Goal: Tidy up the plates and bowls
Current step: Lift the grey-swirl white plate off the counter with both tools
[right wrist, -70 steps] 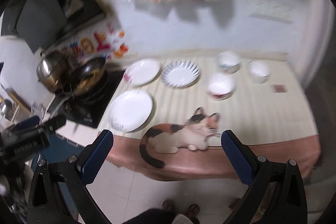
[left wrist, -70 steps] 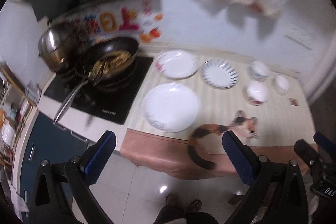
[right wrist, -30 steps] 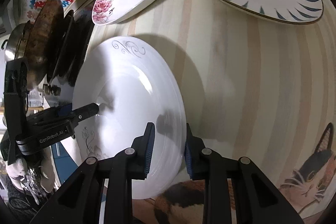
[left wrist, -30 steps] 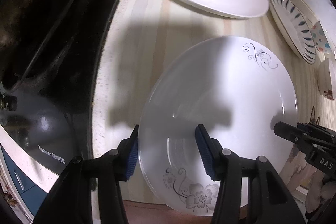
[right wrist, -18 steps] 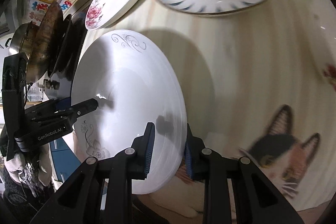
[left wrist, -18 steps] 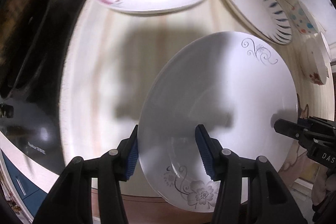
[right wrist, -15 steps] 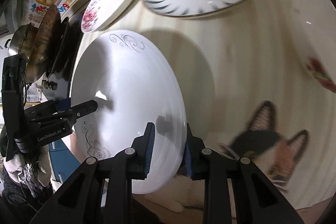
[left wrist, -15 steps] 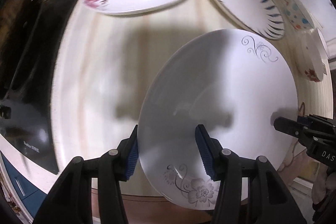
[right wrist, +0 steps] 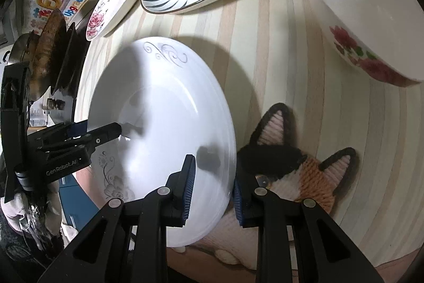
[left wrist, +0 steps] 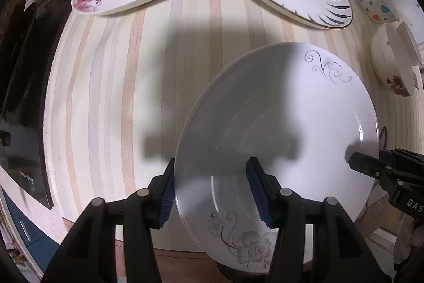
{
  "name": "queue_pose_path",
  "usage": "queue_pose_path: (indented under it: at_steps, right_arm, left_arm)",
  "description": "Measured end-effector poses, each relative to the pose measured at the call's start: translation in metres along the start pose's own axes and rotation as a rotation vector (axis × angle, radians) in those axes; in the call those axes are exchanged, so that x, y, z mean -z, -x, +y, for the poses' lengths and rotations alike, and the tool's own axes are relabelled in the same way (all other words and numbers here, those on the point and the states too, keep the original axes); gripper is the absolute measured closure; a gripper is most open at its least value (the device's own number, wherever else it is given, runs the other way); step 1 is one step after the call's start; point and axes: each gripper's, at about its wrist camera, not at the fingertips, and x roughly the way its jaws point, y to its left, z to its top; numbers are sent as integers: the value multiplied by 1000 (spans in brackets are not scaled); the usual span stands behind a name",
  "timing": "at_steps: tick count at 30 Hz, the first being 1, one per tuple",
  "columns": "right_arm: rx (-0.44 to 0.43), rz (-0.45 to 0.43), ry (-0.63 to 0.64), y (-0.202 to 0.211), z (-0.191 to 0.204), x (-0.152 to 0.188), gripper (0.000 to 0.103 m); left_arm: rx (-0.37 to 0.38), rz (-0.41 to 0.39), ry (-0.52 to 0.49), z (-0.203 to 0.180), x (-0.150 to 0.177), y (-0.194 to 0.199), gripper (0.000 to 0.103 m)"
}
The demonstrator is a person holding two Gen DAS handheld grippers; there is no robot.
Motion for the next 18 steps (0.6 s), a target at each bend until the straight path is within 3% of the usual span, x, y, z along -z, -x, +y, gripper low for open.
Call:
queue_pose_path:
  at_steps: [4,15,18]
  right_arm:
    - [15,-6,2,2,1,0,75]
    - [65,-13,-44,0,13,-1,75]
    - [107,9,-61,7,10,-1,74]
  left_arm:
    - [2,-8,5,-19,11,5,54]
    - [24,2,-41,-5,20,-10,54]
    - [-20,-40,-50,4,16,6,54]
